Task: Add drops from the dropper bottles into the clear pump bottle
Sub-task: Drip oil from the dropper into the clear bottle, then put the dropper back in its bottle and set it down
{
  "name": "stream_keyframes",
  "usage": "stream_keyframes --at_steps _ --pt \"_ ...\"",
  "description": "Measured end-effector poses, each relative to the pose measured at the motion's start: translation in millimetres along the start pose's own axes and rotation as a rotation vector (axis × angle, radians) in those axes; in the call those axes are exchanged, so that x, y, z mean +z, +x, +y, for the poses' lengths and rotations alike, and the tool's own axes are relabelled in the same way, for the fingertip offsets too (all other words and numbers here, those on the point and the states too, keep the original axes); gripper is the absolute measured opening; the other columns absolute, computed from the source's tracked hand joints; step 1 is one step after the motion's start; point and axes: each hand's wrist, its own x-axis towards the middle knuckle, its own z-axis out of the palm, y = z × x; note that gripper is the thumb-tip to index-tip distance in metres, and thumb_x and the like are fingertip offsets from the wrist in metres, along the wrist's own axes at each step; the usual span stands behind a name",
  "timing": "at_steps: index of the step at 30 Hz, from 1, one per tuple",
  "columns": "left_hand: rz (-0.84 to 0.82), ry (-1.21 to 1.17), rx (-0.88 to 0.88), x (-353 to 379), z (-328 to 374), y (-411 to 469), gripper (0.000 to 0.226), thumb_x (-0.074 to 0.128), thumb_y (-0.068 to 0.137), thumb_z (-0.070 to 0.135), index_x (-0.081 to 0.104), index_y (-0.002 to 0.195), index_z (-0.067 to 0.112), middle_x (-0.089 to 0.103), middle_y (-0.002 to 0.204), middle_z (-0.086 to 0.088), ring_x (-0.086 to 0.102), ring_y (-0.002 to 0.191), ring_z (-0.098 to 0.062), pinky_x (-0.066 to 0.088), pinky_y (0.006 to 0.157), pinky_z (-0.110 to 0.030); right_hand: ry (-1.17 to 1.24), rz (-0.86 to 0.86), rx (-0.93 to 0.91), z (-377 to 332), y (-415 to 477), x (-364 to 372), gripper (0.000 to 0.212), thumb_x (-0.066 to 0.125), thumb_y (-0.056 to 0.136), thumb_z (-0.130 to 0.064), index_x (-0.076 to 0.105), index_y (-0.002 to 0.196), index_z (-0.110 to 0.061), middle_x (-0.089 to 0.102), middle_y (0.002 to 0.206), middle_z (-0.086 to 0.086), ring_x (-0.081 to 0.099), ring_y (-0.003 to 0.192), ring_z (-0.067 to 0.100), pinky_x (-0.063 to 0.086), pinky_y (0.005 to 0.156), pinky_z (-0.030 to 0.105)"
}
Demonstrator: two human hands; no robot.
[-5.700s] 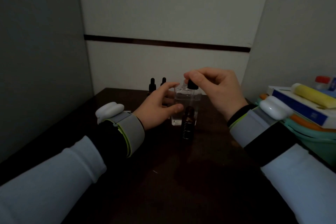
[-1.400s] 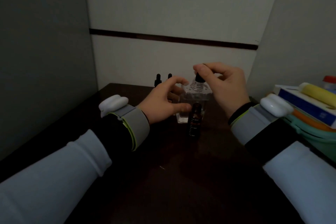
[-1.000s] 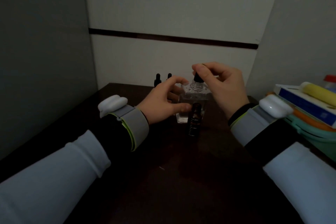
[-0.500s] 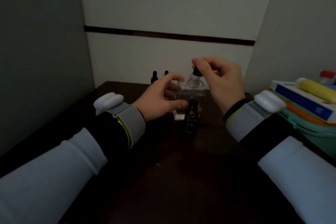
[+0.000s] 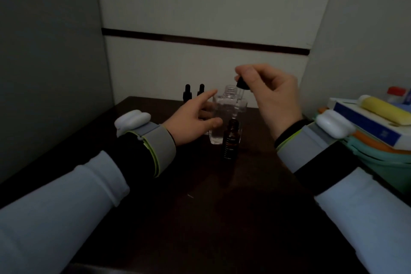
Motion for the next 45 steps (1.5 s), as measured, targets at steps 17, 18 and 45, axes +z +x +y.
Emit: stream_keyframes --at_steps 17,18,45 --pt "0.032 0.014 0.171 -1 29 -20 0.012 0.057 0.09 0.011 0.067 0.097 0.01 0.07 0.088 -0.006 0.068 0.078 -0.008 0.054 0.072 -0.018 -0.066 -0.209 -0.019 4 -9 -6 0.011 0.061 0.088 -0.016 0.069 0.088 -0.025 0.07 0.074 -0.016 0.064 0.077 -0.003 0.049 0.074 0.014" --pt "0.008 0.016 0.147 -2 29 -20 0.012 0.059 0.09 0.014 0.068 0.097 0.012 0.07 0.09 -0.007 0.068 0.08 -0.01 0.055 0.076 -0.021 -0.063 -0.23 -0.021 4 -9 -7 0.013 0.06 0.089 -0.017 0.069 0.089 -0.027 0.07 0.075 -0.018 0.065 0.08 -0.003 0.049 0.075 0.013" --pt "-0.457 0.221 -0.056 -26 37 -29 0.013 0.068 0.082 0.008 0.067 0.092 0.016 0.062 0.069 0.007 0.057 0.061 -0.001 0.042 0.057 -0.011 -0.309 -0.754 0.086 -8 -16 -22 0.02 0.067 0.083 -0.016 0.064 0.093 -0.033 0.066 0.092 -0.009 0.066 0.087 0.005 0.054 0.081 0.026"
